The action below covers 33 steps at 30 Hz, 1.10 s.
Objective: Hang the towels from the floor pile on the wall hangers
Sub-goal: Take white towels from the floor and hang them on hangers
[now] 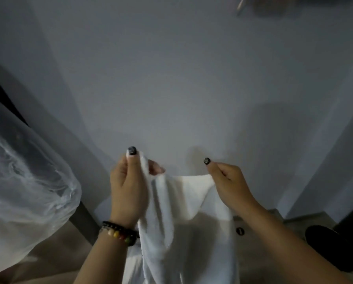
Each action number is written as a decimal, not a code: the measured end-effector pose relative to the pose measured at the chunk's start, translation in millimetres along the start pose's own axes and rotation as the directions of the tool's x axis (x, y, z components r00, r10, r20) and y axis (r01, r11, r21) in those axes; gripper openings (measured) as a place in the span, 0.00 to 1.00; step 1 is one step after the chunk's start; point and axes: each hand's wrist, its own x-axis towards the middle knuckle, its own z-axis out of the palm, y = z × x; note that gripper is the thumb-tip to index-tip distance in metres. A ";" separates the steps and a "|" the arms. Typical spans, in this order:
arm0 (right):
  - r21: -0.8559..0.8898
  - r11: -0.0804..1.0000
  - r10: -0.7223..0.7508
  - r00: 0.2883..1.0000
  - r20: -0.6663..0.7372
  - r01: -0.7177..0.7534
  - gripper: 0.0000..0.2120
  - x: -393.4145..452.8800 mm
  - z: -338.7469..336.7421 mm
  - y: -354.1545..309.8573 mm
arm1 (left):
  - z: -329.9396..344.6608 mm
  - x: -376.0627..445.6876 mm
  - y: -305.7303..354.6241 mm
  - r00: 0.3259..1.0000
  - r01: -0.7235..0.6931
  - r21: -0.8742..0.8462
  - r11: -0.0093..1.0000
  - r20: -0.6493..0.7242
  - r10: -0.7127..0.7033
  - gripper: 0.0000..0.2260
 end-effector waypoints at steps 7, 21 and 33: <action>0.016 0.963 -0.268 0.956 0.123 0.268 0.26 3.3 43.9 -67.3 | 10.4 -21.9 -11.1 0.992 -0.112 0.102 0.988 0.073 0.105 0.18; -0.188 0.971 -0.167 0.984 -0.070 0.151 0.26 -11.8 33.3 -37.7 | 46.9 -48.8 -25.2 0.983 0.028 -0.053 0.998 0.184 -0.018 0.20; -0.240 0.964 -0.160 0.968 -0.191 0.112 0.28 -26.0 30.4 -33.1 | 52.6 -54.7 -22.7 0.970 0.171 -0.134 0.976 0.199 -0.142 0.20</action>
